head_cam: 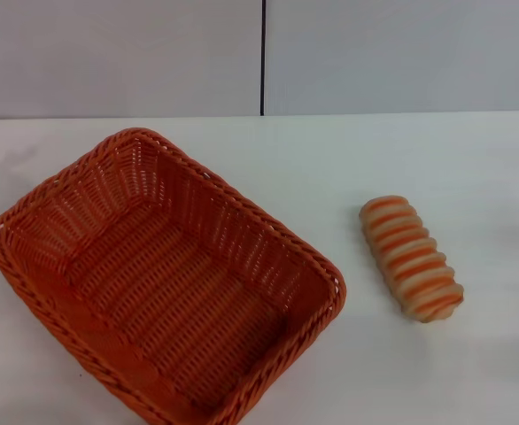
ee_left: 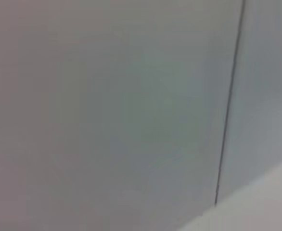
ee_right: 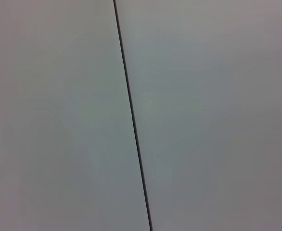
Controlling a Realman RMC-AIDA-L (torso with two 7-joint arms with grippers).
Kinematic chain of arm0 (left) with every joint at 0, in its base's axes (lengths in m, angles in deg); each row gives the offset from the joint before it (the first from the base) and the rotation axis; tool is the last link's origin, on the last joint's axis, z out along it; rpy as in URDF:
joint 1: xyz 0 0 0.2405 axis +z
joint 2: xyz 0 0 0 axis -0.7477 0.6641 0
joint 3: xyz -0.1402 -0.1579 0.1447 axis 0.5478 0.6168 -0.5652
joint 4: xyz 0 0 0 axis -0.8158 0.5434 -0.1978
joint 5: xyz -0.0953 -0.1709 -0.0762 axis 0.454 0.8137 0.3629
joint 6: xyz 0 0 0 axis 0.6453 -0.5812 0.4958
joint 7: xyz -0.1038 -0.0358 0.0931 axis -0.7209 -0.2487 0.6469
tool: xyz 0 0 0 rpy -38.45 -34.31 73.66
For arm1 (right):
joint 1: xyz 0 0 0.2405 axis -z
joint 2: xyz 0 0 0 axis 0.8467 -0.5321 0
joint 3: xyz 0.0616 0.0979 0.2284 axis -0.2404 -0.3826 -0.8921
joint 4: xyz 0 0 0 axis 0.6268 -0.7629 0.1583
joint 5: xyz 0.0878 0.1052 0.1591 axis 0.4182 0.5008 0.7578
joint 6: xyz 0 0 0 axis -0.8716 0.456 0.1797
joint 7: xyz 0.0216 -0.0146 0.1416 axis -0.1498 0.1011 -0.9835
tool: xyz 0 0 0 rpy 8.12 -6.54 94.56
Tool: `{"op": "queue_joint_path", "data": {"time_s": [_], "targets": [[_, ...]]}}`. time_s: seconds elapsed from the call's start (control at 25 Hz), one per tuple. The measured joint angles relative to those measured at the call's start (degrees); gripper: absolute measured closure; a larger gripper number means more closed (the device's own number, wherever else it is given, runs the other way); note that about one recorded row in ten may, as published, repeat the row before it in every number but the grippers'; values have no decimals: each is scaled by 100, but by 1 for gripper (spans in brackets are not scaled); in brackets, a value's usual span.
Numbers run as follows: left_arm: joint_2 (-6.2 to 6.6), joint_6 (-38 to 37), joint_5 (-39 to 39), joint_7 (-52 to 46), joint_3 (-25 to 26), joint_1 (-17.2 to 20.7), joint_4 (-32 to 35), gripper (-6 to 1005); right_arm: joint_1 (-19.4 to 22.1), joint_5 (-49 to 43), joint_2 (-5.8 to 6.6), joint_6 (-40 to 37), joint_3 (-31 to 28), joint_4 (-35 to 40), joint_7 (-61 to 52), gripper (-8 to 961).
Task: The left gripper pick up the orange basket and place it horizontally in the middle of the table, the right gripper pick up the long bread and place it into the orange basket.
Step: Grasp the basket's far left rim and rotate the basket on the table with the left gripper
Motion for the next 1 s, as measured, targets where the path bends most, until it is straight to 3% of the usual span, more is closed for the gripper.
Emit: {"op": "queue_joint_path", "data": {"time_s": [0.08, 0.12, 0.32, 0.44, 0.56, 0.6, 0.64, 0.68, 1.0], "targets": [[-2, 7, -800, -397, -364, -267, 526, 180, 8, 0, 0, -10, 0, 0, -6, 203], [-2, 7, -800, -397, -364, -267, 526, 180, 10, 0, 0, -9, -1, 0, -10, 203], [-30, -24, -2455, -931, -1189, -820, 892, 182, 13, 0, 0, 36, 0, -2, -15, 205], [-27, -71, -3071, -1124, -1619, -1026, 947, 183, 9, 0, 0, 75, -1, -5, -14, 204], [-27, -71, -3071, -1124, -1619, -1026, 947, 185, -3, 1, 0, 117, 0, -6, -14, 204], [-33, -164, -3558, -1266, -1958, -1207, 962, 185, -7, 1, 0, 126, -1, -6, -15, 204], [-33, -164, -3558, -1266, -1958, -1207, 962, 186, -12, 2, 0, 131, 0, -6, -15, 204], [-67, -317, -4374, -1571, -2568, -1543, 900, 186, -19, 3, 0, 137, 0, -6, -15, 203], [-72, -333, -4536, -2029, -2856, -1720, 686, 196, -103, 9, 4, 255, 0, -6, 8, 204]]}}
